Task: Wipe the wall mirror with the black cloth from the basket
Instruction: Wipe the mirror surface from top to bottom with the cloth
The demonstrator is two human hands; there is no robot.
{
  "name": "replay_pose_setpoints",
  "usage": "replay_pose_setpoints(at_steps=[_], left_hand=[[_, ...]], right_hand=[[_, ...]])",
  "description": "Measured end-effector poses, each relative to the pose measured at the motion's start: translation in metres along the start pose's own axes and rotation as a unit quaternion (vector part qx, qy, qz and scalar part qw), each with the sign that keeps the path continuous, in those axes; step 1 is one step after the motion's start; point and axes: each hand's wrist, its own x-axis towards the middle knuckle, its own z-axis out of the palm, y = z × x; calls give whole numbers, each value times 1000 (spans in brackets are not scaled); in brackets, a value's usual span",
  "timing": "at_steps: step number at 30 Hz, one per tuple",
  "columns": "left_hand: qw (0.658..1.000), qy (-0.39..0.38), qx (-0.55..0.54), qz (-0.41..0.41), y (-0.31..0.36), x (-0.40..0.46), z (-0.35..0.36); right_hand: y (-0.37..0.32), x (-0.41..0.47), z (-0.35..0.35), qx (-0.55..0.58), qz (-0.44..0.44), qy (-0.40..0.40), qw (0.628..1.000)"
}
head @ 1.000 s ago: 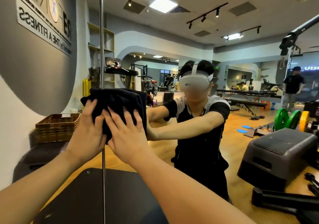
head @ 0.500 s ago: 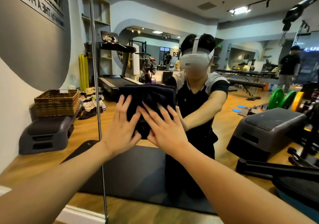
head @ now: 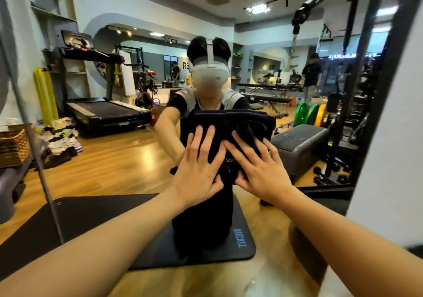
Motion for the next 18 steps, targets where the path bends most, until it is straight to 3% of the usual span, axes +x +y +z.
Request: replay_pose_setpoints(at_steps=[11,18], left_hand=[[999,-2,-9,39,153,102,52],[999,-6,-22,44,215,132,75]], right_hand=[[150,-105,-18,-42,39,-37,998],[190,-151,-18,-32,87,-38,995]])
